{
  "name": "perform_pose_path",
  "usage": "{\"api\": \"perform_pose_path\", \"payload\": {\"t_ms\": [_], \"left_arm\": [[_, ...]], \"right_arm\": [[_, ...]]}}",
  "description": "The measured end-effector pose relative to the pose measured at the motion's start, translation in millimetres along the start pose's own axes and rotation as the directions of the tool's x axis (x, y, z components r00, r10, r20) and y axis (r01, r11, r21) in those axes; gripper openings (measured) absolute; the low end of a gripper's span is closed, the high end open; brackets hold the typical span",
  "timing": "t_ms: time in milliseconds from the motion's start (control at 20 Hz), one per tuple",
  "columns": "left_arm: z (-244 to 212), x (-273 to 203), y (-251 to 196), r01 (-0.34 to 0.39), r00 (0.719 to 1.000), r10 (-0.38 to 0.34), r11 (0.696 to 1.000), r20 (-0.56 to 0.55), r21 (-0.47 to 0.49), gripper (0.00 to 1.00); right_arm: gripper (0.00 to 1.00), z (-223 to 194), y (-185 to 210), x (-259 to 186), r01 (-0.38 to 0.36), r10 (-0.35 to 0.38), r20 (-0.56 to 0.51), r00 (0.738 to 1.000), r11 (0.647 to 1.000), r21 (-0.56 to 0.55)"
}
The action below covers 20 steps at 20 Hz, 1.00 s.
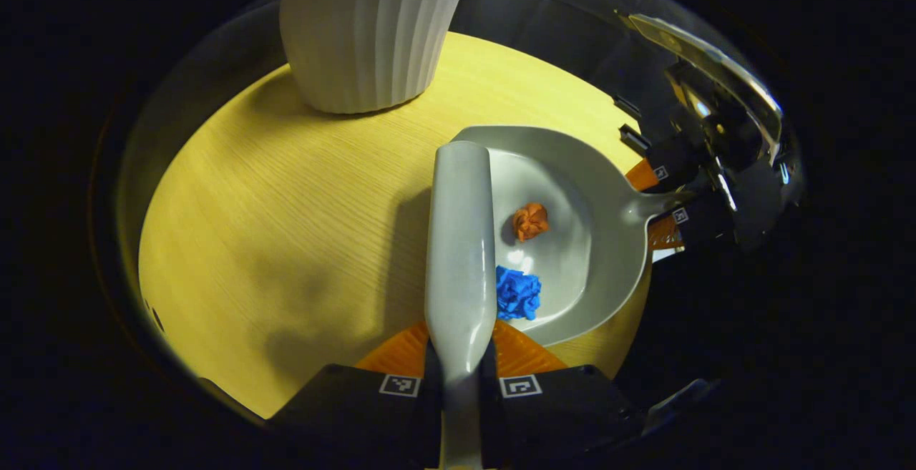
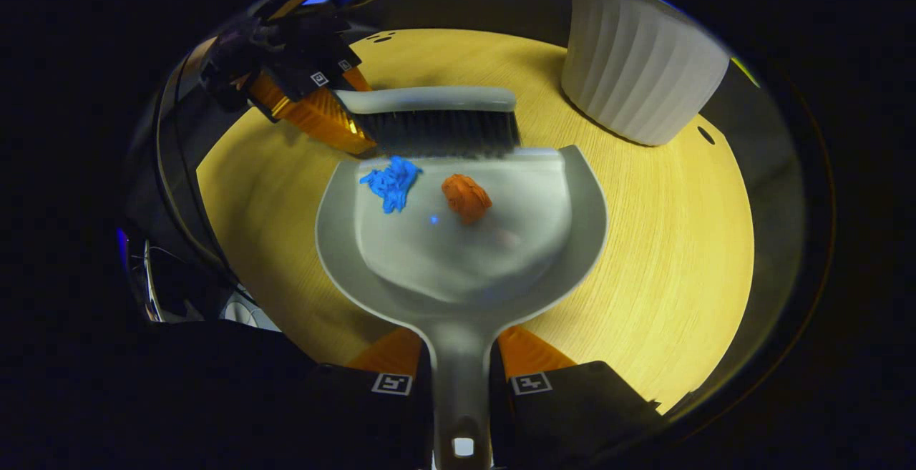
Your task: Pick up the small broom and dustpan from the desktop, sweep the trash into the dustpan with the broom, and then empty the trash into the garbage bin.
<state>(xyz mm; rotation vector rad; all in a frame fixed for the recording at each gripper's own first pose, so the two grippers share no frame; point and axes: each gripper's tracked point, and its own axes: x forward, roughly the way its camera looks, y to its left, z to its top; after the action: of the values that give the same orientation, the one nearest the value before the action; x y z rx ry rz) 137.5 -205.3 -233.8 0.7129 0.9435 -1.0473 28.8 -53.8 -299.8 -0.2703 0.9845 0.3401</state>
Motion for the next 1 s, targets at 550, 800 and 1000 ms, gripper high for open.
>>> {"api": "perform_pose_path", "payload": {"t_ms": [550, 800, 1000], "left_arm": [[-97.9, -78.8, 0.8, -0.215, 0.937, 0.327, 0.817, 0.124, -0.534, 0.26], [-139.6, -83.1, -12.2, -0.265, 0.914, 0.396, 0.741, 0.084, -0.617, 0.26], [-147.5, -82.2, -16.0, -0.230, 0.906, 0.409, 0.695, 0.111, -0.681, 0.26]], "right_arm": [[0.39, 3.7, -5.2, -20.4, 0.053, -0.057, 0.058, 0.997, 0.997, 0.055], [0.35, 11.1, -12.9, -58.3, 0.100, -0.106, 0.076, 0.991, 0.991, 0.086], [0.35, 16.7, -21.9, -101.9, 0.139, -0.152, 0.096, 0.984, 0.982, 0.131]]}}
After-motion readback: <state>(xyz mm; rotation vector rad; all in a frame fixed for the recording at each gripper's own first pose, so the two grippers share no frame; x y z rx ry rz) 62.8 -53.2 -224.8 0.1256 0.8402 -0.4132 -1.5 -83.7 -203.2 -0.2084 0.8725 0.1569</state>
